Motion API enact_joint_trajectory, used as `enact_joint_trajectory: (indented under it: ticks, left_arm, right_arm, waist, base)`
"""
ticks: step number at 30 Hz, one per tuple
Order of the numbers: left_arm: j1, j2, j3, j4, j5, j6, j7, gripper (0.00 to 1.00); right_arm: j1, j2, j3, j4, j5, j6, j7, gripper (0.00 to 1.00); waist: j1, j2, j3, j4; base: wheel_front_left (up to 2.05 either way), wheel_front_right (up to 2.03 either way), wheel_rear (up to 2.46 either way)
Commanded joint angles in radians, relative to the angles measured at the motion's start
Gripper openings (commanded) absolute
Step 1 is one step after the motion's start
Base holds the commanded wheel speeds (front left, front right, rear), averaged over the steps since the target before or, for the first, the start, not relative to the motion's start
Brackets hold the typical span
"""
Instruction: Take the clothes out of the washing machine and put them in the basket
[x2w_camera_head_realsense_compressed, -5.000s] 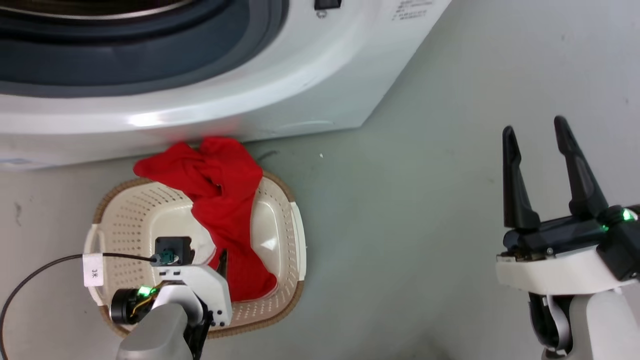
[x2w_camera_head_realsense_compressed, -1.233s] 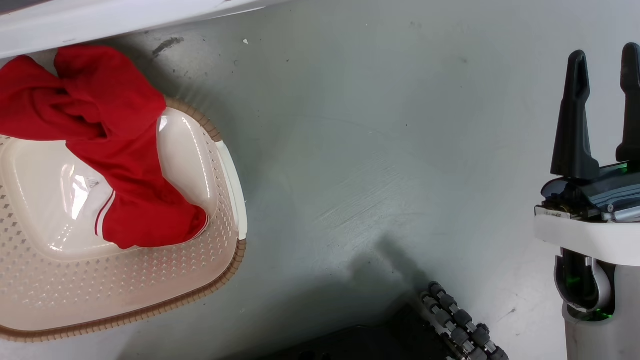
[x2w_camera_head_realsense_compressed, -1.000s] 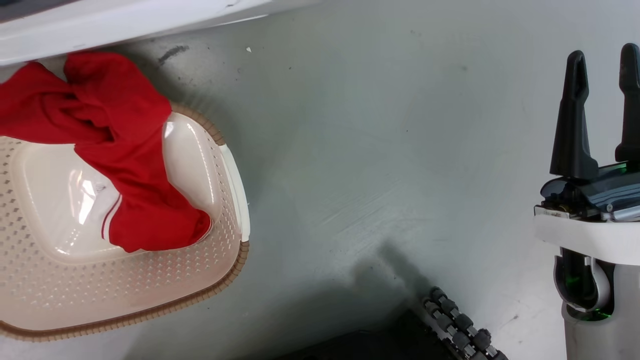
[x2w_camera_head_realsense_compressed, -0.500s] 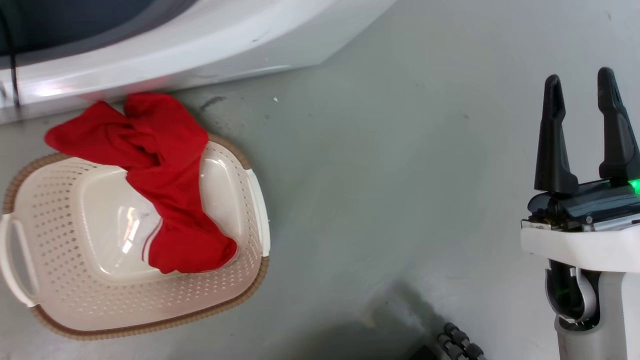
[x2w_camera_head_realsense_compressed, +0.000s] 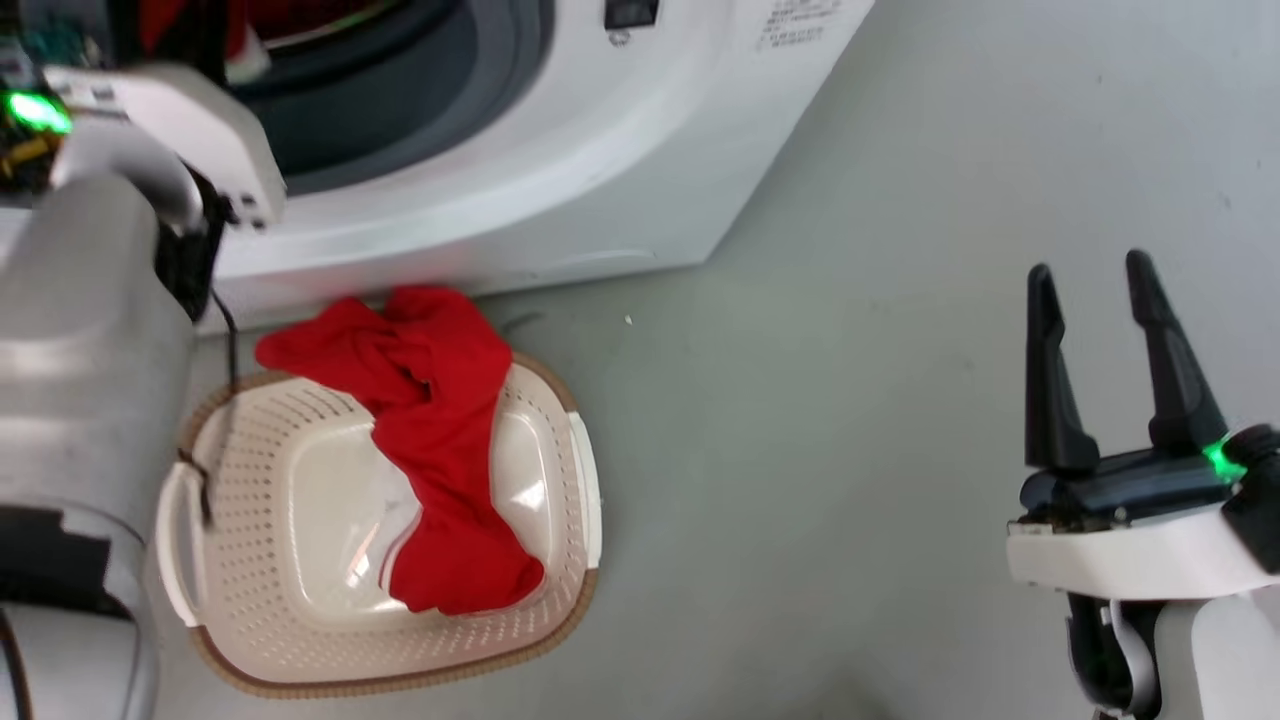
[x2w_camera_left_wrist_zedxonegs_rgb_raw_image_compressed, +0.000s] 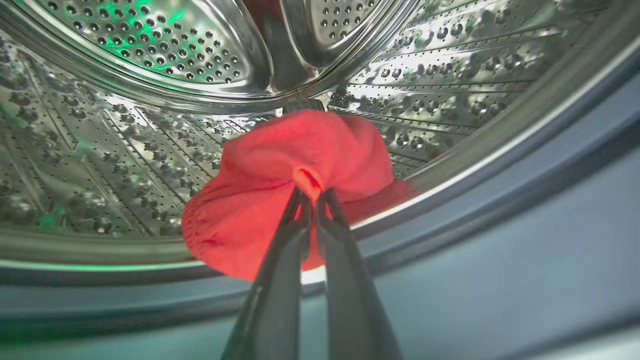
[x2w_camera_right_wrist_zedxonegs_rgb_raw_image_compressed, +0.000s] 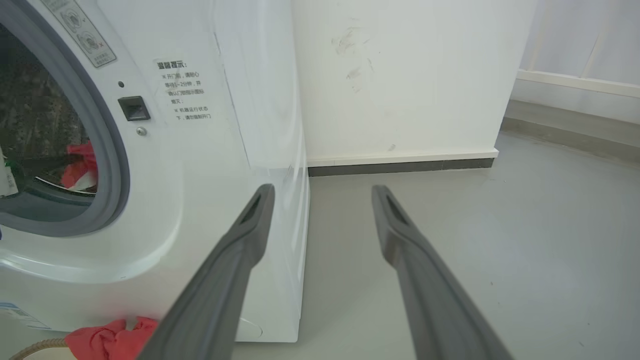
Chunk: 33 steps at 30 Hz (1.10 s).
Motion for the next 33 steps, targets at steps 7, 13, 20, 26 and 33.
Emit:
enact_joint_trajectory:
  ticks: [7,13,20,26,33]
  left_arm:
    - [0.214,-0.006,-0.016,-0.107,-0.056,0.0,-0.038,0.0]
    - [0.438,-0.013,0.035,-0.313,-0.037,0.026,-0.037,0.0]
    - [0.681,-0.013,0.021,-0.487,-0.008,0.042,-0.038,0.0]
    - [0.847,0.004,-0.011,-0.635,-0.006,0.068,-0.016,0.0]
    - [0.997,0.03,-0.051,-0.809,-0.014,0.096,0.069,0.0]
  right_arm:
    - [0.082,0.0,0.008,0.018,-0.028,-0.001,-0.002,1.0]
    - [0.143,0.0,0.016,0.03,-0.043,-0.001,-0.002,1.0]
    - [0.211,0.0,0.025,0.043,-0.053,-0.001,-0.002,1.0]
    - [0.254,0.0,0.024,0.05,-0.058,-0.001,-0.002,1.0]
    - [0.281,0.001,0.023,0.051,-0.055,-0.001,-0.002,1.0]
  waist:
    - [0.0001,0.0,-0.191,0.062]
    - [0.0001,0.0,-0.298,0.089]
    - [0.0001,0.0,-0.404,0.113]
    - [0.0001,0.0,-0.466,0.13]
    - [0.0001,0.0,-0.493,0.152]
  base:
    - [0.0,0.0,0.0]
    - [0.0,0.0,0.0]
    - [0.0,0.0,0.0]
    - [0.0,0.0,0.0]
    - [0.0,0.0,0.0]
